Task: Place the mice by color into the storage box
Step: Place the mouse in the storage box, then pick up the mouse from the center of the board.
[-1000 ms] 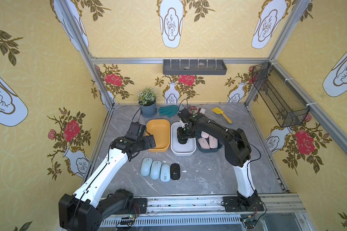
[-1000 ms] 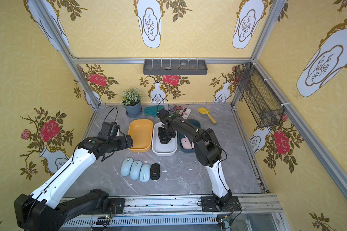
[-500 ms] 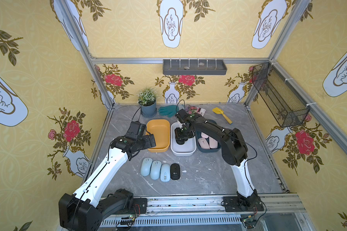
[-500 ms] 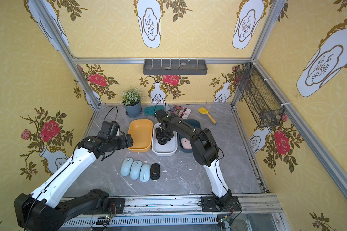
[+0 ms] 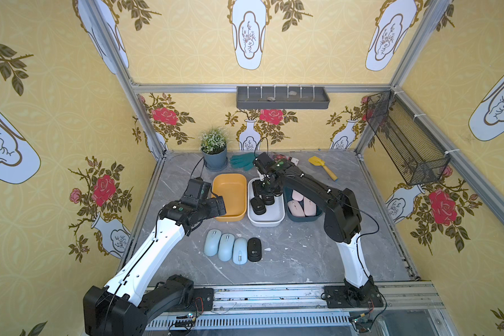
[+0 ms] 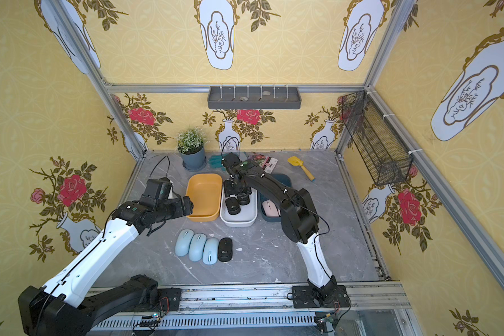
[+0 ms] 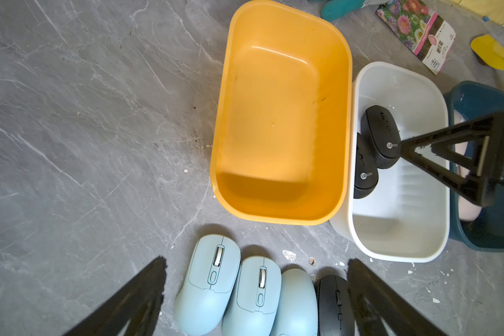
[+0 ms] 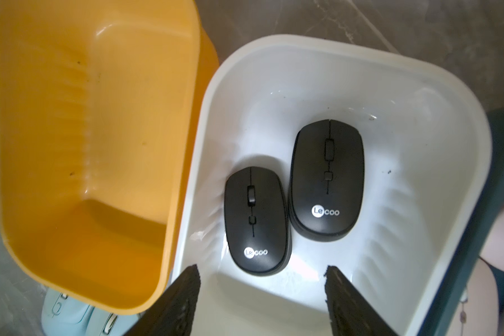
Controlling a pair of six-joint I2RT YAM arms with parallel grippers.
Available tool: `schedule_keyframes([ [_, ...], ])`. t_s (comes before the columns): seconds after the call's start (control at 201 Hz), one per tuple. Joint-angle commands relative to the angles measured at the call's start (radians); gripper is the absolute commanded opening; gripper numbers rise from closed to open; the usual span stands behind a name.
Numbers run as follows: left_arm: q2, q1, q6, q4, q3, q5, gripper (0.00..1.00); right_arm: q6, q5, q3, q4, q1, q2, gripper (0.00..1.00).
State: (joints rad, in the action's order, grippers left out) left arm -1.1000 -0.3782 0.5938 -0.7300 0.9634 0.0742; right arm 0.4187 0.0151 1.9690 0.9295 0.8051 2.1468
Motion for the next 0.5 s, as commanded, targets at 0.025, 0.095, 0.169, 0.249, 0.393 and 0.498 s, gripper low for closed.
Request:
schedule_keyframes([
  [0.025,0.02,0.0,-0.008,0.014,-0.015,0.004,0.98,0.039,-0.105,0.024,0.093,0.051,-0.056,0.71],
  [0.095,0.036,-0.001,-0.008,0.012,-0.024,0.006,0.98,0.081,-0.141,0.011,0.13,0.083,-0.084,0.72],
  [0.169,0.057,0.002,-0.008,0.012,-0.037,0.008,0.98,0.136,-0.145,-0.041,0.144,0.119,-0.122,0.73],
  [0.249,0.074,0.0,-0.009,0.015,-0.052,0.004,0.98,0.214,-0.119,-0.122,0.134,0.159,-0.162,0.74],
  [0.393,0.09,-0.002,0.002,-0.004,-0.052,0.004,0.98,0.352,-0.023,-0.303,0.037,0.25,-0.202,0.74],
  [0.498,0.113,-0.002,0.024,-0.004,-0.07,0.004,0.98,0.413,0.021,-0.362,-0.012,0.306,-0.189,0.74],
])
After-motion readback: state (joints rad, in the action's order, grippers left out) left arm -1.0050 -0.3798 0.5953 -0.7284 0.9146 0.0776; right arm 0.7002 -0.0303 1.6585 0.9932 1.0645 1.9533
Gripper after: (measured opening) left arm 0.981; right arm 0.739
